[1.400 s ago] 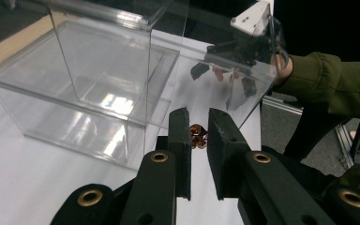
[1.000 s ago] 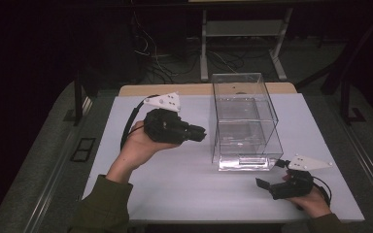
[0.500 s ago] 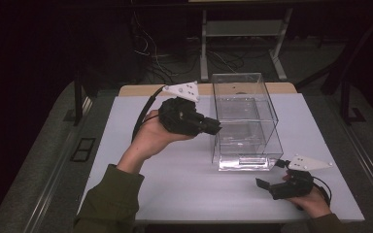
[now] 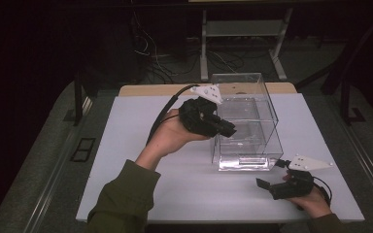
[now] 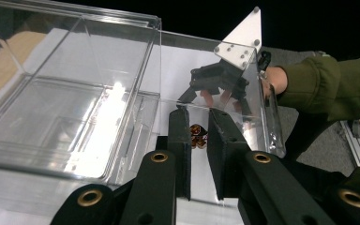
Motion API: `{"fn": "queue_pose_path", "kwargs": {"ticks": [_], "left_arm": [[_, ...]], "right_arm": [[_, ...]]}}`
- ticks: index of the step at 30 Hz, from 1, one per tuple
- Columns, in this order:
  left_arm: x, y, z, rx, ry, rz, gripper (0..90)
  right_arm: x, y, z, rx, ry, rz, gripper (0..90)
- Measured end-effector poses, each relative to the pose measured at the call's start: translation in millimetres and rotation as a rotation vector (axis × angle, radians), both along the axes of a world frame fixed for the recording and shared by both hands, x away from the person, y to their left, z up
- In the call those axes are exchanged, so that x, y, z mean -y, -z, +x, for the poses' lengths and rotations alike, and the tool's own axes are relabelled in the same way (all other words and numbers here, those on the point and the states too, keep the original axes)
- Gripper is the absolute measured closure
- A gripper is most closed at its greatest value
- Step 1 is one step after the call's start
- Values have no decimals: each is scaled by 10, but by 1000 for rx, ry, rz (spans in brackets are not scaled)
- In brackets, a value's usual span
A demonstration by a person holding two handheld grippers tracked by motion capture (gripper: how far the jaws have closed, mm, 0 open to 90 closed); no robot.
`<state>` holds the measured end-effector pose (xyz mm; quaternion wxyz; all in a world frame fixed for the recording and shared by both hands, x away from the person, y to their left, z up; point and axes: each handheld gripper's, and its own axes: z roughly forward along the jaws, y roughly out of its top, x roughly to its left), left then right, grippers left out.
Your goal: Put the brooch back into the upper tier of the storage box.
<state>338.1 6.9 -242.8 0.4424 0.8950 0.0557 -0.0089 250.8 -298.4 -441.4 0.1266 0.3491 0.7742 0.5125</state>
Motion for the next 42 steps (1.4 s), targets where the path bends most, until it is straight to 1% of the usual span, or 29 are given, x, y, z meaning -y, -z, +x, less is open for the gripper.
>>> {"fn": "queue_pose_path", "kwargs": {"ticks": [3, 8, 10, 13, 16, 17, 19, 21, 23, 28, 29, 31, 34, 38, 39, 41, 42], "left_arm": [[52, 34, 15, 1, 5, 15, 785], [97, 81, 18, -19, 0, 19, 778], [109, 93, 23, -18, 9, 23, 767], [118, 110, 23, -17, 3, 18, 731], [99, 122, 34, -18, 0, 4, 710], [88, 121, 35, -18, -1, 6, 701], [70, 124, 31, -19, -8, -11, 681], [48, 113, 29, -14, -12, -17, 648], [37, 105, 29, -14, -13, -25, 633], [-59, 47, 9, -15, -41, -73, 602], [-77, 41, 10, -13, -43, -70, 592], [-113, 40, -10, -31, -64, -82, 576], [-184, 27, -9, -13, -74, -74, 541], [-284, 20, -11, -9, -96, -90, 500], [-284, 20, -11, -9, -96, -90, 488], [-347, 2, -23, 1, -110, -83, 472], [-365, -6, -35, 3, -118, -93, 457]], "right_arm": [[2, -2, -1, -3, 1, 4, 27], [1, -6, -8, -3, 3, 6, 27], [1, -8, -8, -1, 2, 6, 27], [2, -8, -8, 0, 1, 5, 27], [3, -9, -9, -1, 1, 6, 27], [2, -8, -9, -1, 1, 6, 27], [1, -9, -10, -1, 0, 6, 27], [-1, -6, -7, -4, 1, 6, 27], [1, -5, -5, -3, 1, 6, 27], [4, -7, -7, 0, 2, 5, 27], [3, -6, -5, 1, 1, 5, 27], [1, -2, -2, 0, -1, 3, 27], [0, -2, -2, 1, -2, 1, 27], [1, -3, -6, 0, -1, 4, 27], [2, -4, -6, 0, -2, 4, 27], [6, -3, -9, 1, -6, 1, 27], [9, -5, -12, 3, -5, 1, 27]]}}
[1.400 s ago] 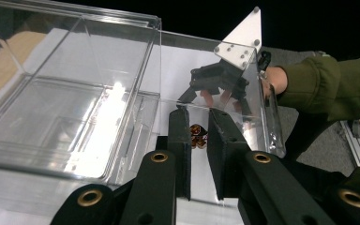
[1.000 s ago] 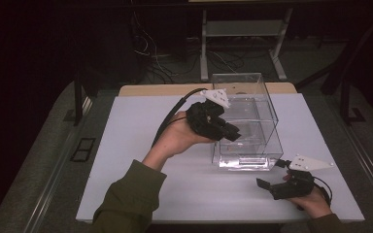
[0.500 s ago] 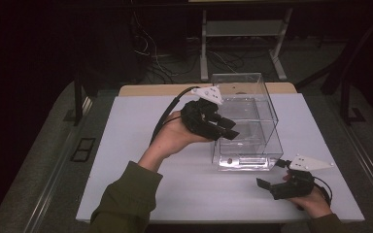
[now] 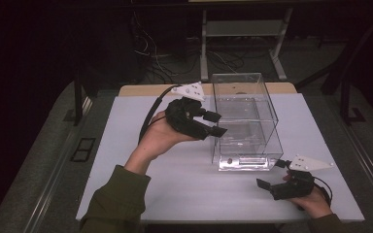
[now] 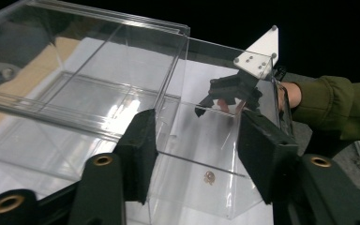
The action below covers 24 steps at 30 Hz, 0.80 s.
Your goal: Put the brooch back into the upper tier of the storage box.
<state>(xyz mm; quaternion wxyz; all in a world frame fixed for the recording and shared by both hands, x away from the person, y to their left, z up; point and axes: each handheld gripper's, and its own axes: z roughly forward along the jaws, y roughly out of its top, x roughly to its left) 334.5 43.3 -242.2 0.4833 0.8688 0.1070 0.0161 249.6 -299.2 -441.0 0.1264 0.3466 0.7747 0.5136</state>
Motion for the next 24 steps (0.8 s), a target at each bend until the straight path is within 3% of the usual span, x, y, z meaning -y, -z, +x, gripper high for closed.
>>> {"fn": "queue_pose_path", "kwargs": {"ticks": [8, 13, 23, 24], "left_arm": [[-174, 42, 6, 2, -44, -16, 397], [-292, 148, -15, -12, -98, -42, 367], [-590, 377, -16, 3, -169, -57, 313], [-626, 399, -15, 7, -166, -44, 307]], "right_arm": [[20, -9, -10, 0, 2, 13, 27], [20, -14, -14, -6, 3, 16, 27], [19, -23, -15, -2, 2, 10, 27], [16, -23, -17, -2, 2, 10, 27]]}}
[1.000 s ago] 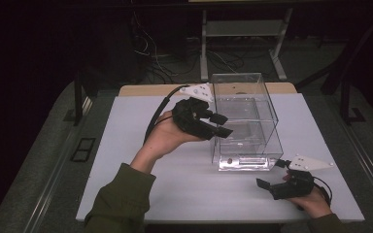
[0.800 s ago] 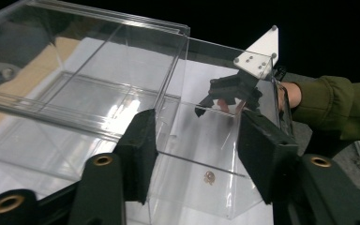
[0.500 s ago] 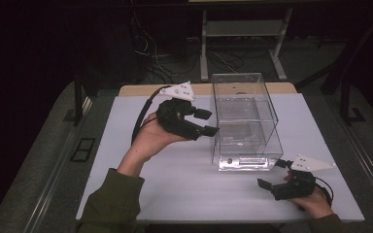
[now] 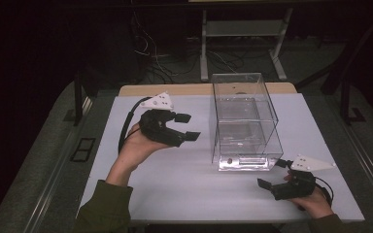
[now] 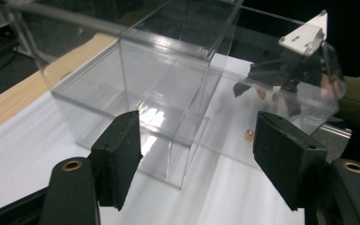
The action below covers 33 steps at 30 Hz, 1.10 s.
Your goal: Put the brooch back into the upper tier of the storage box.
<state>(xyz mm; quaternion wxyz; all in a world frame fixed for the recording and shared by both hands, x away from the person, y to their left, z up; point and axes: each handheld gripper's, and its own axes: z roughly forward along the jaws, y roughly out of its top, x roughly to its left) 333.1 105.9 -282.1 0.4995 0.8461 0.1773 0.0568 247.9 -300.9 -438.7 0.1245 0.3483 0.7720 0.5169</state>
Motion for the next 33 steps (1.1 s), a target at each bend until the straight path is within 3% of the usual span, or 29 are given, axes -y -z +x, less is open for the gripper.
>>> {"fn": "queue_pose_path", "kwargs": {"ticks": [3, 14, 22, 28, 33], "left_arm": [[-60, 94, -33, -6, -28, -16, 289], [-213, 421, -198, 39, -90, -25, 213], [-220, 627, -265, 46, -109, -12, 174], [-264, 791, -322, 37, -144, -43, 135], [-341, 913, -344, 35, -161, -43, 115]], "right_arm": [[0, -1, 2, -3, 0, 2, 27], [-2, 8, 4, -5, -2, 0, 27], [3, 11, 8, 0, -4, -7, 27], [2, 5, 5, -2, 3, 1, 27], [1, 3, -4, 2, -1, -4, 27]]}}
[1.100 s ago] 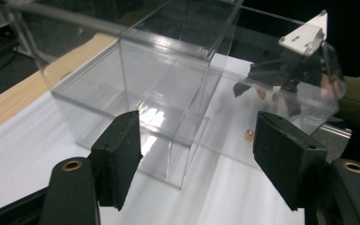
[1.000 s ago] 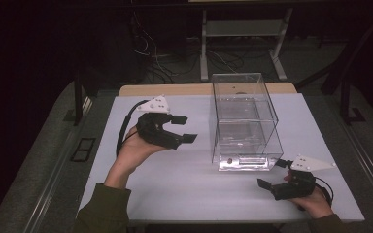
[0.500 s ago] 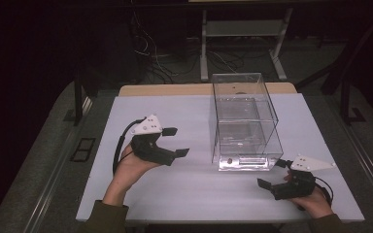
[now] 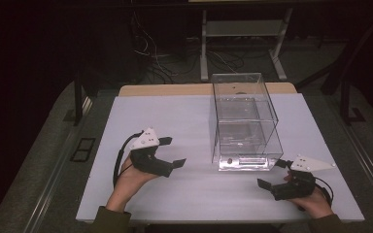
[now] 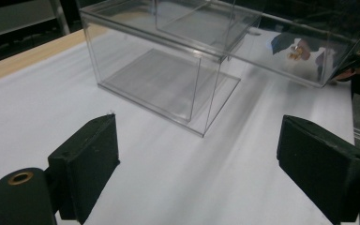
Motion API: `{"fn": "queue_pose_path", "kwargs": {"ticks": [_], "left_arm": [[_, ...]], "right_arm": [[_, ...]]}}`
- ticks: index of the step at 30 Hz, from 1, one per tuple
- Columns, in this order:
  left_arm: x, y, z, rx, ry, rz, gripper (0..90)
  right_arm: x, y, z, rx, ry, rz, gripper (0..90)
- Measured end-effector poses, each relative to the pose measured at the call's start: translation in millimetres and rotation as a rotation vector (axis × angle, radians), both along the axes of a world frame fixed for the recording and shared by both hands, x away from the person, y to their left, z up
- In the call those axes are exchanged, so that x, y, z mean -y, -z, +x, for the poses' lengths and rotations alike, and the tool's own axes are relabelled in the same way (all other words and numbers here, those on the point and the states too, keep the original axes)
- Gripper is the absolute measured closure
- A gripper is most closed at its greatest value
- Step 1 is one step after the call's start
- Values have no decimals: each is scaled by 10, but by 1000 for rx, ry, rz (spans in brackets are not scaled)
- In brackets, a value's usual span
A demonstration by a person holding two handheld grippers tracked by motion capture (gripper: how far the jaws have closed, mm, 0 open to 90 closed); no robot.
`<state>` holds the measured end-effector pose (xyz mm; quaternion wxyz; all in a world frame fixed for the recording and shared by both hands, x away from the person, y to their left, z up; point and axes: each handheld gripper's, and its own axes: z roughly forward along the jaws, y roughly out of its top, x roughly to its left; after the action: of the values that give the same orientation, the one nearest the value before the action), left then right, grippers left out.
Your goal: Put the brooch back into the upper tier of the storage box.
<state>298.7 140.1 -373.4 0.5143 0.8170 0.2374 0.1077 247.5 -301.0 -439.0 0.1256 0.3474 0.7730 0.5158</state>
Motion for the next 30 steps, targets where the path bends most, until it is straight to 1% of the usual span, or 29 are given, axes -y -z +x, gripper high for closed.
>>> {"fn": "queue_pose_path", "kwargs": {"ticks": [2, 3, 5, 9, 13, 16, 18, 25, 30], "left_arm": [[-15, 25, -8, -5, -6, -7, 103], [-51, 74, -22, -6, -12, -1, 90], [-81, 128, -41, -10, -18, 2, 68], [-142, 221, -77, -12, -29, -7, 30], [-178, 304, -101, -32, -28, -11, 0], [-190, 331, -117, -35, -29, -9, 0], [-216, 377, -145, -44, -37, -11, 0], [-311, 505, -207, -54, -61, -16, 0], [-326, 566, -217, -49, -71, -21, 0]], "right_arm": [[2, 1, 0, 0, -1, 1, 27], [2, 2, -1, -5, -1, 2, 27], [1, 6, 6, -7, 0, 3, 27], [1, 7, 8, -1, -2, 5, 27], [6, 6, 7, 0, -4, 3, 27], [9, 5, 7, 2, -3, 4, 27], [8, 7, 9, 0, -3, 5, 27], [9, 6, 9, 2, -5, 2, 27], [7, 7, 4, 1, -7, -1, 27]]}}
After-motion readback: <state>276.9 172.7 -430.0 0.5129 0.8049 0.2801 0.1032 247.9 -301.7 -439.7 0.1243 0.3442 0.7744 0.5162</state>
